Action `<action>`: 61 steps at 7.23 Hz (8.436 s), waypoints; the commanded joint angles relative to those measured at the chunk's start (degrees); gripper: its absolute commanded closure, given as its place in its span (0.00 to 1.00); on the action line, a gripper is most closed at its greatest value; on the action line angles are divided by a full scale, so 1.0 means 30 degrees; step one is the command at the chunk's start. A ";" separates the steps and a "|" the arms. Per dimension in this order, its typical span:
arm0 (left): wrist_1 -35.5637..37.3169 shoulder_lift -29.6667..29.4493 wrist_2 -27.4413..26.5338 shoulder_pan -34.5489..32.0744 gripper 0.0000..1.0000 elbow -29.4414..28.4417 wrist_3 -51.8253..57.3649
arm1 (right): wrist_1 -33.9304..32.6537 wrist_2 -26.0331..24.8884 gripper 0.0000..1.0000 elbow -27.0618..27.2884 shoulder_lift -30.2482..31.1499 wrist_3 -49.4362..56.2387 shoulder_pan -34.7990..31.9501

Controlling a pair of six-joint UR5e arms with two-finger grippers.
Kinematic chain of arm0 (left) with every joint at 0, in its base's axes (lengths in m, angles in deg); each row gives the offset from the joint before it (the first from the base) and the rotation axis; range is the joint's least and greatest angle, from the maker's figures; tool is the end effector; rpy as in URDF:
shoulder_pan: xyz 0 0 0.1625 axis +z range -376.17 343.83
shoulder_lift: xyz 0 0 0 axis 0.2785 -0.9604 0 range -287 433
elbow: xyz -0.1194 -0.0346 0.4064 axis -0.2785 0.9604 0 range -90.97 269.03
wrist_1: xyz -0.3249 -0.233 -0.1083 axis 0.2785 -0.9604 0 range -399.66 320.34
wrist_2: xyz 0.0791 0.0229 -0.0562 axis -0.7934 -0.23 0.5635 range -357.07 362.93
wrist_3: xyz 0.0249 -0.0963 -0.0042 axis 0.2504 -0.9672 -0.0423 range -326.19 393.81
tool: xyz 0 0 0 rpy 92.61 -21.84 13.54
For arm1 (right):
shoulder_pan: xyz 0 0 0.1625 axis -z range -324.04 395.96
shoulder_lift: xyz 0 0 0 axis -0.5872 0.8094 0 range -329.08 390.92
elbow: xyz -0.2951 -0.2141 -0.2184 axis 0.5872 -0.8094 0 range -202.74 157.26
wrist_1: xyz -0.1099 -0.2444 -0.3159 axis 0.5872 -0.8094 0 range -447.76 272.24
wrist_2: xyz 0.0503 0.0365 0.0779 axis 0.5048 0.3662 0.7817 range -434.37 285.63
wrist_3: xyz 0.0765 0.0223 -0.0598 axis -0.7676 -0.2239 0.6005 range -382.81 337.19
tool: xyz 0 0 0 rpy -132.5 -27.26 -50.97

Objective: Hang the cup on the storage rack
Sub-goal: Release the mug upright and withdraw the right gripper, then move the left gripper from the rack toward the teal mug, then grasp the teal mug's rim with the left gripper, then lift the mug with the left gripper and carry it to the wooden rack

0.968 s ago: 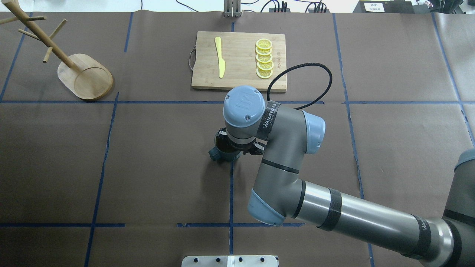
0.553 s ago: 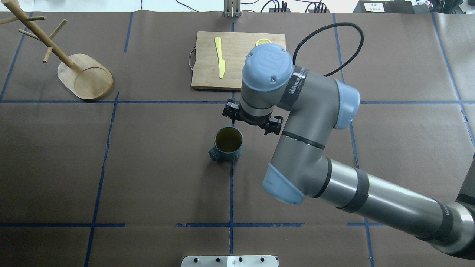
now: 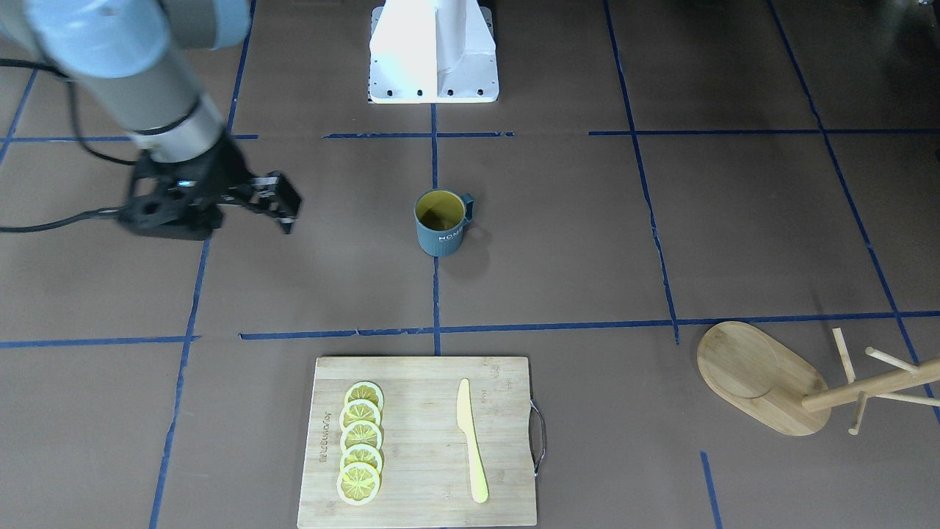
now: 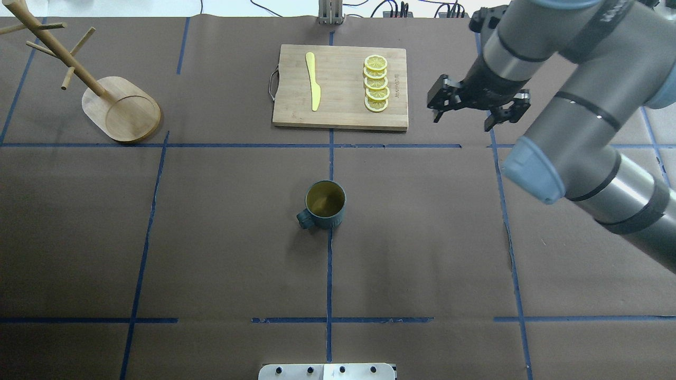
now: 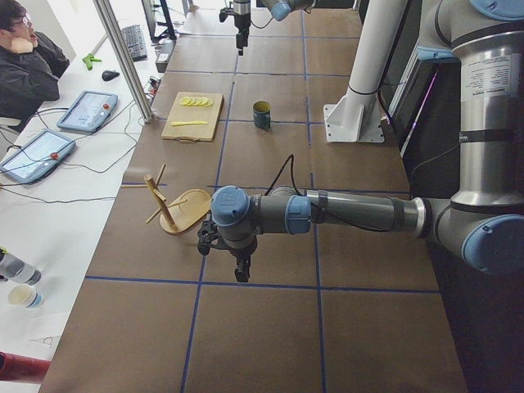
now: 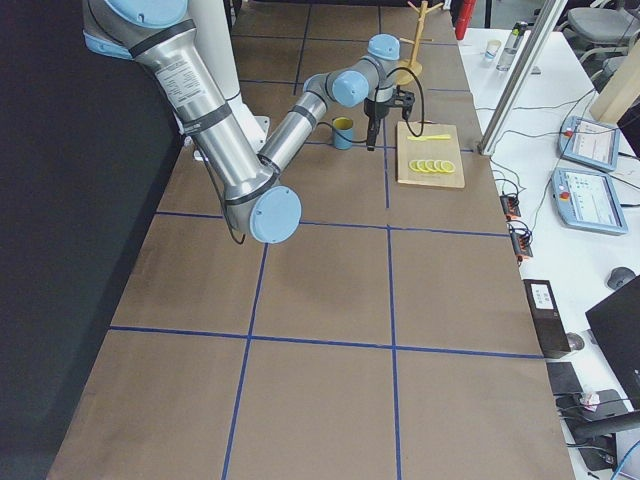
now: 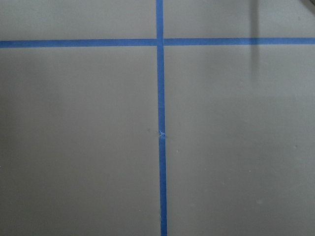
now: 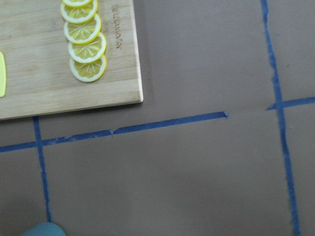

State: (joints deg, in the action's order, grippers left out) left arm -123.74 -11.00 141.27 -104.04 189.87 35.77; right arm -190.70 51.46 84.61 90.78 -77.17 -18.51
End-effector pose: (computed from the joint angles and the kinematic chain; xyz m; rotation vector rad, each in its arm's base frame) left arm -0.0424 -0.4466 0.6201 -0.0191 0.8436 0.0591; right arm -0.2914 -0.5371 0.2510 -0.0154 -0.8400 0.1206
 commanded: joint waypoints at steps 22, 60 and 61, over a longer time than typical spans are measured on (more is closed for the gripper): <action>-2.0402 -0.6566 -1.6703 2.1360 0.01 0.0871 -1.1201 | 0.0473 0.2793 0.00 -0.0365 1.3327 2.1958 -1.1872; -2.6218 -1.1082 -0.9082 1.0868 1.00 -0.3080 -5.1284 | 0.1001 0.2852 0.00 -0.0365 1.3327 2.1958 -1.1872; -2.8494 -1.1024 -0.9082 1.0252 1.00 -0.4129 -5.2875 | 0.1001 0.2852 0.00 -0.0394 1.3327 2.1958 -1.1872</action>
State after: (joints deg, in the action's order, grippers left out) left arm -202.18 -44.24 113.93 -70.98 180.38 -115.51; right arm -187.70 60.02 83.51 130.77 -11.33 -54.13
